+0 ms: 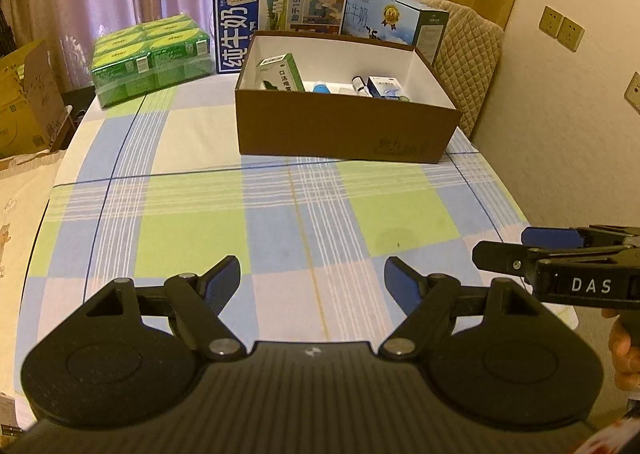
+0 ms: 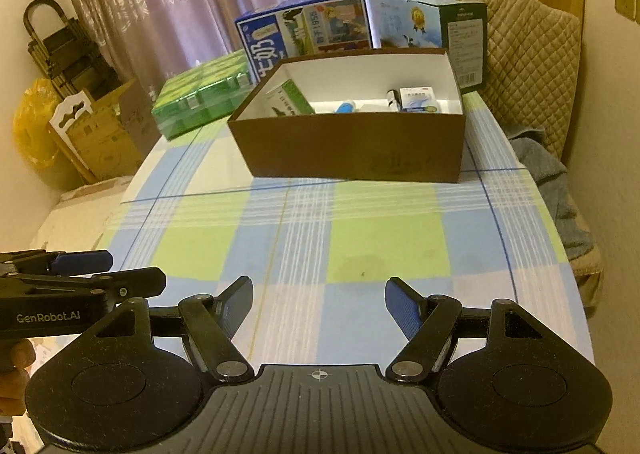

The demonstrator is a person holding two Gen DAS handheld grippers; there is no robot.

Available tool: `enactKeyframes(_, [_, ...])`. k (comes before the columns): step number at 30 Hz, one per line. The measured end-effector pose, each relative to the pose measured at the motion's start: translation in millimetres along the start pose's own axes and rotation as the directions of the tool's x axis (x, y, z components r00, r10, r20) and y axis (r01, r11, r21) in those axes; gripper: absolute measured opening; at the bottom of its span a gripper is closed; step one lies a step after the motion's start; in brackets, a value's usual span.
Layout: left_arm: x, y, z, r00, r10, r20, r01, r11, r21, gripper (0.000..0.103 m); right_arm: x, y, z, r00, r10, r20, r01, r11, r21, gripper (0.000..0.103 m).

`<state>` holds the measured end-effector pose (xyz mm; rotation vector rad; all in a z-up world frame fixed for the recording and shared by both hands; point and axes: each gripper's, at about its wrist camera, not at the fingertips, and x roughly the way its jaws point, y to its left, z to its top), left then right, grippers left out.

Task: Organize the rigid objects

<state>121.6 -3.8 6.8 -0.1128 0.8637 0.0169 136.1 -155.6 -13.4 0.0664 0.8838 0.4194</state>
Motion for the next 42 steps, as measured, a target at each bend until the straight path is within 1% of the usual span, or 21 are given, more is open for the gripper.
enactKeyframes(8, [-10.7, 5.7, -13.3, 1.0, -0.009, -0.002, 0.009, 1.0, 0.006, 0.076, -6.0, 15.4, -16.9, 1.0, -0.008, -0.004, 0.008, 1.0, 0.004, 0.07])
enactKeyframes(17, [-18.4, 8.1, -21.3, 1.0, -0.017, 0.001, 0.017, 1.0, 0.015, 0.076, -12.1, 22.9, -27.8, 1.0, -0.016, -0.004, 0.017, 1.0, 0.017, 0.07])
enactKeyframes(37, [-21.7, 8.8, -25.2, 1.0, -0.018, 0.002, 0.018, 1.0, 0.012, 0.076, -13.3, 28.9, -33.5, 1.0, -0.016, -0.012, 0.016, 1.0, 0.012, 0.07])
enactKeyframes(42, [-20.9, 8.2, -25.1, 1.0, -0.019, -0.001, 0.019, 1.0, 0.014, 0.076, -10.8, 28.4, -30.4, 1.0, -0.016, -0.016, 0.016, 1.0, 0.01, 0.07])
